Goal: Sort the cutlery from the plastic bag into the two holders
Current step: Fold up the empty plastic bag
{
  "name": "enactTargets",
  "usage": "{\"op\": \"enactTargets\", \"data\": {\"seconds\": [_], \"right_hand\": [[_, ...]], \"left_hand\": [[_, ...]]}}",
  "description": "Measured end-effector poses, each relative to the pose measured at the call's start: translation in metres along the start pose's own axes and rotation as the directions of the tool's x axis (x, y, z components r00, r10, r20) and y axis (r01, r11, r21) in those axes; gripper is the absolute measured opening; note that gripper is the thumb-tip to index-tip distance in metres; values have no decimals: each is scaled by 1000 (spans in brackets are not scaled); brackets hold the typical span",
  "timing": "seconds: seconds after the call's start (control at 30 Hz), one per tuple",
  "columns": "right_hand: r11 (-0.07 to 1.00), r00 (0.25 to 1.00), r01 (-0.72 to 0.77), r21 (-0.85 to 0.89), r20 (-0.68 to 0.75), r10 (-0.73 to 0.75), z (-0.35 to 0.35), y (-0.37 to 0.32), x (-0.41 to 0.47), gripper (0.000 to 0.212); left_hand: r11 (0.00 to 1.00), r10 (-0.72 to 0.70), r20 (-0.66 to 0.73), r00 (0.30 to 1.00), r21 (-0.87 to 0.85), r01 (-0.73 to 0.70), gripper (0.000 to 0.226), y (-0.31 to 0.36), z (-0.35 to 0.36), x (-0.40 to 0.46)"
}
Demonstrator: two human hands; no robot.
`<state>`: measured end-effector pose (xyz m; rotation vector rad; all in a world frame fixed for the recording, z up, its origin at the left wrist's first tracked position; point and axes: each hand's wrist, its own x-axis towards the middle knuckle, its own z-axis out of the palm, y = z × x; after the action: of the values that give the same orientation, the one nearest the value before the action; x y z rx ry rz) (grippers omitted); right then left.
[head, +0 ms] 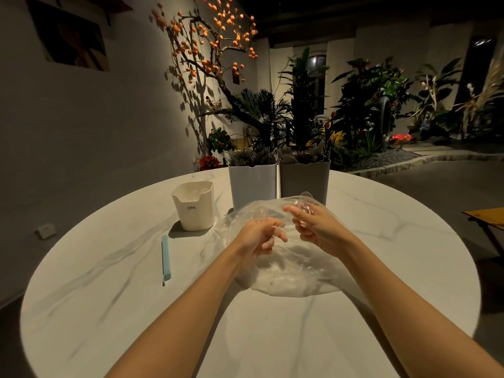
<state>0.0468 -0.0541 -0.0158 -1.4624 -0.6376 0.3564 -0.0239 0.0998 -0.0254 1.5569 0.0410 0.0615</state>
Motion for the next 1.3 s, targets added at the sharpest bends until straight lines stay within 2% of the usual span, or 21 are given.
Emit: {"op": "enactTargets", "data": {"seconds": [0.1, 0.17, 0.27, 0.37, 0.47, 0.57, 0.63, 0.7, 0.83, 0.93, 1.0, 1.13, 1.3], "right_hand": [[999, 999, -17, -46, 49, 19, -4, -2, -1, 29], [995, 996, -26, -97, 83, 34, -4, -1, -2, 26], [986, 993, -34, -164, 110, 52, -4, 1, -2, 25], [967, 989, -28, -252, 133, 64, -4, 1, -3, 21], [956, 987, -15, -293, 148, 61, -1, 1, -5, 29], [972, 991, -50, -228, 113, 78, 4, 0, -5, 40], [986, 993, -88, -141, 69, 99, 7, 0, -5, 38], [995, 997, -56, -83, 42, 59, 13, 0, -4, 39], [971, 995, 58, -232, -65, -75, 33, 2, 4, 41], [953, 982, 106, -283, -124, -146, 45, 3, 11, 34], [937, 975, 116, -329, -144, -171, 49, 1, 15, 32], [902, 976, 131, -411, -104, -189, 64, -11, 24, 34], [937, 998, 55, -344, 12, -54, 93, -34, 34, 44]], "left_hand": [[999, -14, 20, 1000, 52, 13, 25, 2, 0, -3], [999, -31, 56, 998, 29, 30, 26, 2, 0, -4], [996, -88, 179, 980, 6, 88, 31, 4, -1, -7], [992, -119, 314, 942, 76, 100, 31, 6, -5, -11], [995, -97, 333, 938, 65, 80, 25, 3, -6, -11], [992, -99, 215, 972, -54, 113, 20, 4, 2, -7], [992, -49, 111, 993, -107, 61, 24, 6, 5, -3], [996, 16, 12, 1000, -85, -15, 27, 5, 10, -2], [996, 91, -151, 984, 33, -88, 44, 4, 22, -4], [995, 73, -151, 986, -59, -82, 61, 12, 26, -5], [994, 71, -184, 980, -68, -84, 64, 14, 25, -4], [998, 68, -316, 946, 28, -62, 60, 13, 17, 0], [993, 120, -419, 900, 52, -109, 54, 26, -6, 3]]}}
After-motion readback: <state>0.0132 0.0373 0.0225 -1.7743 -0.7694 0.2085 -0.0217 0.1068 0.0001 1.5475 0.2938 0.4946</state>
